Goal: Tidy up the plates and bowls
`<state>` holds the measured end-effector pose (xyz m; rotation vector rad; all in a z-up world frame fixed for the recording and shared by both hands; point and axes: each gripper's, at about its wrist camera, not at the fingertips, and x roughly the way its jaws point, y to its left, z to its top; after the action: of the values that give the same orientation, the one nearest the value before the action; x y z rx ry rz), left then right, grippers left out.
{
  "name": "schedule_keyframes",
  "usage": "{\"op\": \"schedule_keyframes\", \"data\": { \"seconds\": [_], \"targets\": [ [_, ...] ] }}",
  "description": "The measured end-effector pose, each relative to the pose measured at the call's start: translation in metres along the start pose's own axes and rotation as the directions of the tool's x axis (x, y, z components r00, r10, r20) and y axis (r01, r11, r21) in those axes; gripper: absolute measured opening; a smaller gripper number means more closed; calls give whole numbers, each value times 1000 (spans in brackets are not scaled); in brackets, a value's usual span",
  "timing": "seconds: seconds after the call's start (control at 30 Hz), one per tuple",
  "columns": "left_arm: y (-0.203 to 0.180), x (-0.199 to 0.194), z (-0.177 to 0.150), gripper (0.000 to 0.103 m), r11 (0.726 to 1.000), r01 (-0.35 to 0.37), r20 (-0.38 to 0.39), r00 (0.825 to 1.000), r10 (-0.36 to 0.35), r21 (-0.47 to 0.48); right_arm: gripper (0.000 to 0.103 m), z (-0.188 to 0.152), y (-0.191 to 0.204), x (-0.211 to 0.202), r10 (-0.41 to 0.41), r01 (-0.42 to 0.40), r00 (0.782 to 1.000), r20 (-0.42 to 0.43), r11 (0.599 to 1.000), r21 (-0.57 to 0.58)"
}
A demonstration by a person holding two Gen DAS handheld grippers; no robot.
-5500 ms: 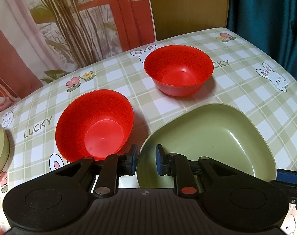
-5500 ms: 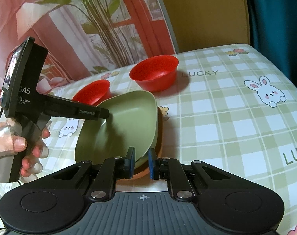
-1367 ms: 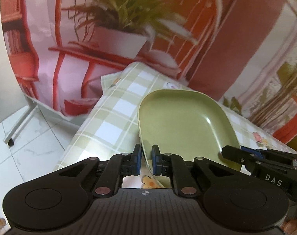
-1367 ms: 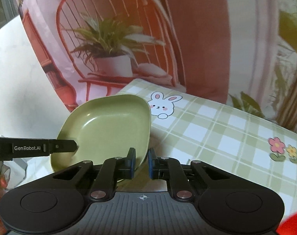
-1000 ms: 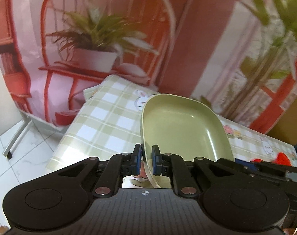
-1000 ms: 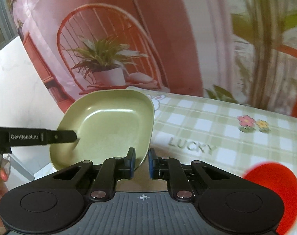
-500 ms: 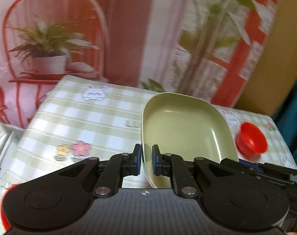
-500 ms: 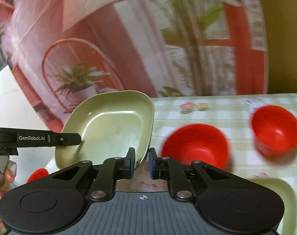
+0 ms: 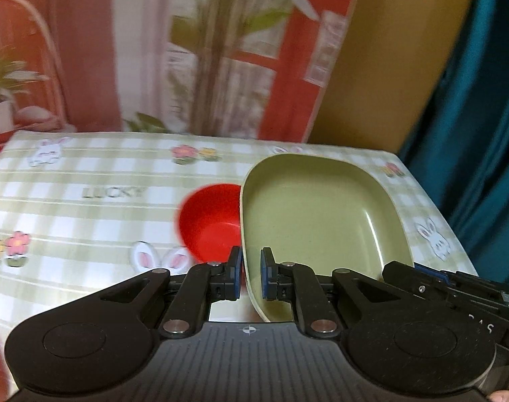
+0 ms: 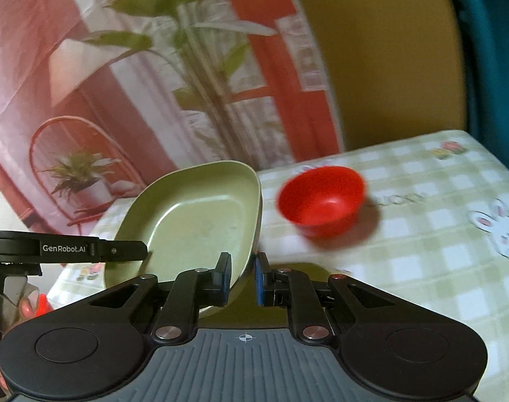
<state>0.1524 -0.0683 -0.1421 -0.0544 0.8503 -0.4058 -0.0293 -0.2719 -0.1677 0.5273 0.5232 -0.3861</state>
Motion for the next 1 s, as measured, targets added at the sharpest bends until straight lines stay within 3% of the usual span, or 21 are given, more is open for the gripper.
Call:
{"op": "schedule_keyframes", "data": {
  "seconds": [0.43, 1.0],
  "targets": [
    [-24, 28, -29, 13, 999, 39, -94, 995, -39, 0, 15, -23, -29, -12, -49, 51, 997, -66, 998, 26],
    [-36, 33, -48, 13, 998, 17, -123, 992, -9, 63, 15, -41, -33, -6, -95, 96, 987, -129, 995, 3]
  ]
}}
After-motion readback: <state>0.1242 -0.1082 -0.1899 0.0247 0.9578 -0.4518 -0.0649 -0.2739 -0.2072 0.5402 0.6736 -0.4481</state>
